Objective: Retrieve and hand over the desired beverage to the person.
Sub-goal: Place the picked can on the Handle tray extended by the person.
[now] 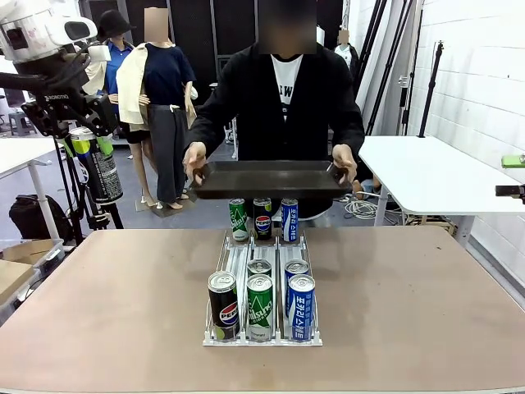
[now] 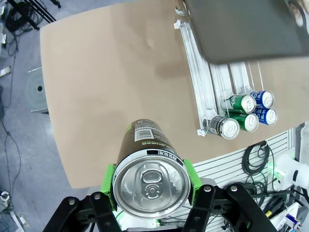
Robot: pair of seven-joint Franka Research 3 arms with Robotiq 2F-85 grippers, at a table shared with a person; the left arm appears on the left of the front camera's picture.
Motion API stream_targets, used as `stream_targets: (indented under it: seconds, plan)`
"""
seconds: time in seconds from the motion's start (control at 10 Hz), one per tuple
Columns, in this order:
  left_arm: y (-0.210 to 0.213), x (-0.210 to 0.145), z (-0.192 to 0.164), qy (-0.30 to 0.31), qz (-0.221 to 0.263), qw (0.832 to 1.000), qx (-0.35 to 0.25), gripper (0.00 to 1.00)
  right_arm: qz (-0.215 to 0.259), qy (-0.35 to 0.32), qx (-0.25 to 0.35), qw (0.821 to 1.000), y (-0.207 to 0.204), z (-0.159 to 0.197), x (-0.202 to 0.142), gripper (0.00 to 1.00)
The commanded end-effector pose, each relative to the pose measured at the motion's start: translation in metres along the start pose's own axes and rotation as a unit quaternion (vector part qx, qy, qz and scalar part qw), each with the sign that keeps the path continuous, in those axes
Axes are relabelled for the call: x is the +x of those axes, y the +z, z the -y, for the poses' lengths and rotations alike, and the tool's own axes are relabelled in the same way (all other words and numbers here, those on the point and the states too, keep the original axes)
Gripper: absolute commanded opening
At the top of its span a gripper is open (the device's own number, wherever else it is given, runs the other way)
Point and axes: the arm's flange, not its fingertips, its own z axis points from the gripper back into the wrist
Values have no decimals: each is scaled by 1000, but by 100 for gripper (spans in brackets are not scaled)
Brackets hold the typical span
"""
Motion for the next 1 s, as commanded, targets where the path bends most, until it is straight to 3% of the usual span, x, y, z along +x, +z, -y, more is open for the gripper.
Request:
stream_targets:
  seconds: [0.0,0.3,0.7,0.9]
  plan:
    - [7,-1,-2,0,8,1000,4,0,3,3,7,1000,0,-1,-1,100]
    - [0,0,0,0,0,1000,0,0,3,3,7,1000,0,-1,-1,100]
    - [17,-4,39,-19,17,1000,-9,0,3,3,7,1000,0,-1,-1,100]
    - [21,14,64,-45,18,999,-11,0,3,3,7,1000,0,-1,-1,100]
